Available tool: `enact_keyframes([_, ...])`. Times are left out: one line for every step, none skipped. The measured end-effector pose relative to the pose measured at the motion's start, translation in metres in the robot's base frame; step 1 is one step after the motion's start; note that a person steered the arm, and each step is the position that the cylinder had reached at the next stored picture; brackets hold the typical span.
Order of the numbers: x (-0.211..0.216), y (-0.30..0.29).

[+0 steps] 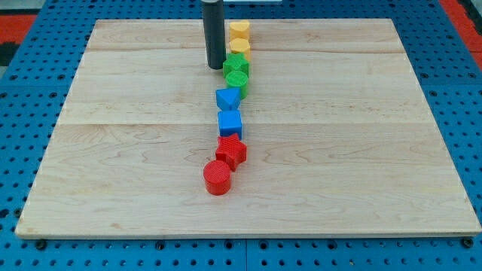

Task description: Slide the red circle left a bit

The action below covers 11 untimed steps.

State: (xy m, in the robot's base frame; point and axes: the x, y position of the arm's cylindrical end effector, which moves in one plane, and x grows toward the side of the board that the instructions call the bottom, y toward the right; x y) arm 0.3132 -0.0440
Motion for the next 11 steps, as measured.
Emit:
enact_keyframes([0.000, 0.000])
enact_keyframes([0.001, 0.002])
enact_keyframes([0.000, 0.001])
enact_keyframes([0.018, -0.017])
enact_keyframes([0.131, -0.041])
enact_keyframes([0.225, -0.040])
enact_keyframes([0.240, -0.032])
enact_keyframes([0.240, -0.033])
enact_keyframes([0.257, -0.023])
enact_keyframes([0.278, 0.015])
enact_keyframes([0.267, 0.029])
